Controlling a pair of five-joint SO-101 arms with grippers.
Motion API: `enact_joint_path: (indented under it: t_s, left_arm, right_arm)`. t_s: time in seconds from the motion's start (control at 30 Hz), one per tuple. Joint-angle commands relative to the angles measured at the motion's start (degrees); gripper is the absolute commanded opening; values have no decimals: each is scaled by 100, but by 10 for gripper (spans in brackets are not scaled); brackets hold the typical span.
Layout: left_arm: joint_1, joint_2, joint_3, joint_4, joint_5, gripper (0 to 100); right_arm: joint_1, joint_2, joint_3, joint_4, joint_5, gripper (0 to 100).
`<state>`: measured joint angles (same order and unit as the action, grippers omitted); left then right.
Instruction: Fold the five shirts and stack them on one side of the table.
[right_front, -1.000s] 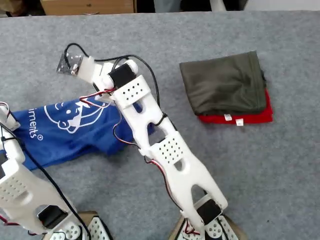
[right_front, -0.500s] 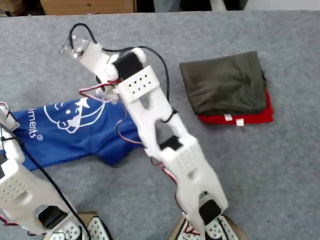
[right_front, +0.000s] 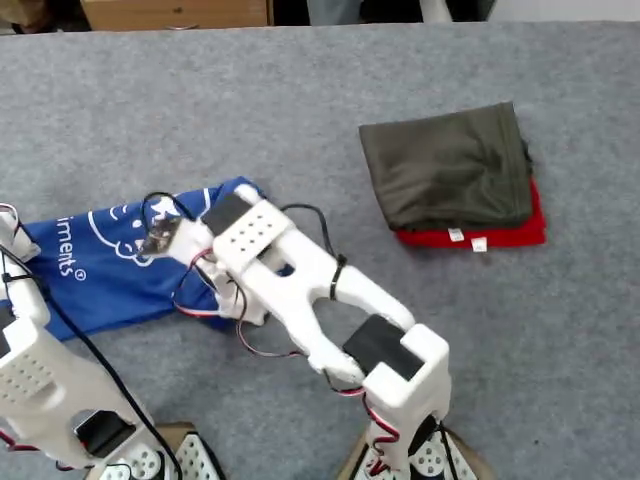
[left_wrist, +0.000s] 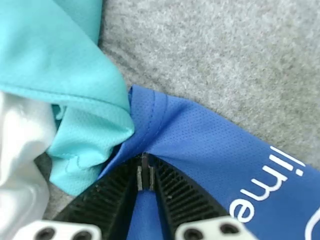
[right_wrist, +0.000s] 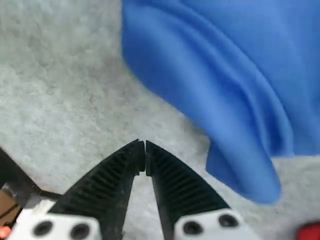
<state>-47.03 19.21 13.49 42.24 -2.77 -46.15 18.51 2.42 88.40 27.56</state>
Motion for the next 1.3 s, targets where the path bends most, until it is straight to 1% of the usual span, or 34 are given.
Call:
enact_joint_path:
  t_s: [0.0, 0.23, 0.47, 0.7, 0.8, 0.93, 1.07, 1.2, 1.27]
  left_arm:
    - [-127, -193, -110, -88, 70, 30]
    - [-127, -193, -110, -88, 70, 30]
    - [-127, -185, -110, -88, 70, 30]
    - [-127, -185, -110, -88, 70, 30]
    - [-127, -185, -110, -88, 70, 30]
    - [-127, -185, -110, -88, 70, 30]
    - [-127, -185, -110, -88, 70, 30]
    - [-127, -185, -110, -88, 70, 30]
    - [-127, -185, -110, -88, 70, 30]
  right_arm:
    - [44, 171, 136, -580, -246, 13]
    - [519, 848, -936, -1785, -264, 13]
    - [730, 1455, -2651, -2119, -246, 13]
    - [721, 2756, -4251, -2796, -264, 13]
    - [756, 3433, -4971, -2866, -255, 13]
    - [879, 4101, -6000, -2655, -264, 13]
    - [993, 4295, -7345, -2031, -264, 13]
    - [1046, 4303, -8831, -1020, -264, 13]
    - [1037, 4303, -9446, -149, -246, 13]
